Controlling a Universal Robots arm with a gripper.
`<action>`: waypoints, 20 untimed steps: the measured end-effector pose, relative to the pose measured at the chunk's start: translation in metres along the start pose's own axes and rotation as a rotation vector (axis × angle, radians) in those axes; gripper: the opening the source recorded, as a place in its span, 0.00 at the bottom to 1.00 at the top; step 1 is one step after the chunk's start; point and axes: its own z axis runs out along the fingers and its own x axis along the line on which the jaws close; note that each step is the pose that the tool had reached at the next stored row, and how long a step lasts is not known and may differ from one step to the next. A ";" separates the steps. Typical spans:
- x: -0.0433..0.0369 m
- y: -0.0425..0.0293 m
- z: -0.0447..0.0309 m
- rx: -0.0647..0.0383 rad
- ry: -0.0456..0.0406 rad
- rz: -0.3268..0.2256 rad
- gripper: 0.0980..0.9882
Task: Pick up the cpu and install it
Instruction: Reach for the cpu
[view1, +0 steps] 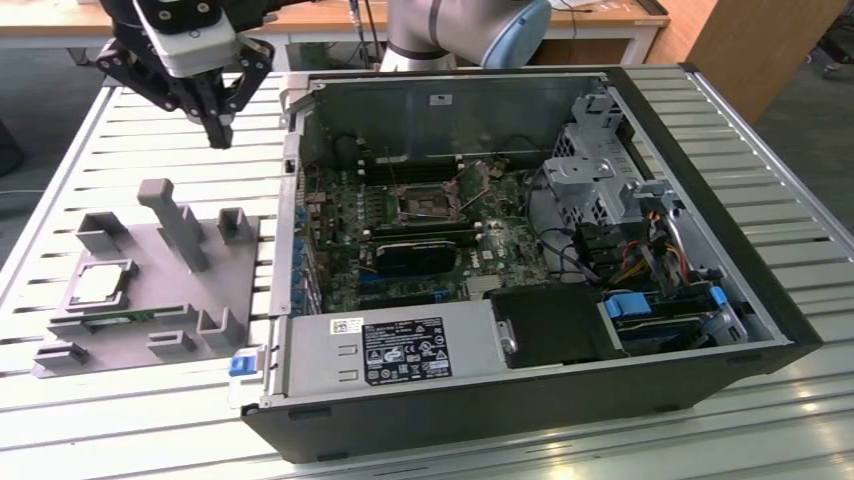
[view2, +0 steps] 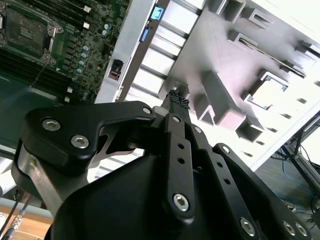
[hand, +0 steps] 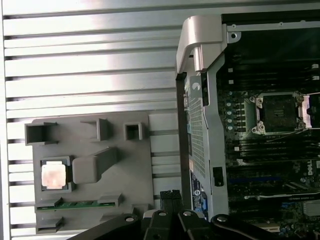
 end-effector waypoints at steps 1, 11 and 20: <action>0.0003 0.0000 0.0000 0.000 0.0000 0.000 0.01; 0.0042 -0.0003 0.0004 0.000 0.0010 0.000 0.01; 0.0103 -0.0008 0.0010 0.000 0.0021 0.000 0.01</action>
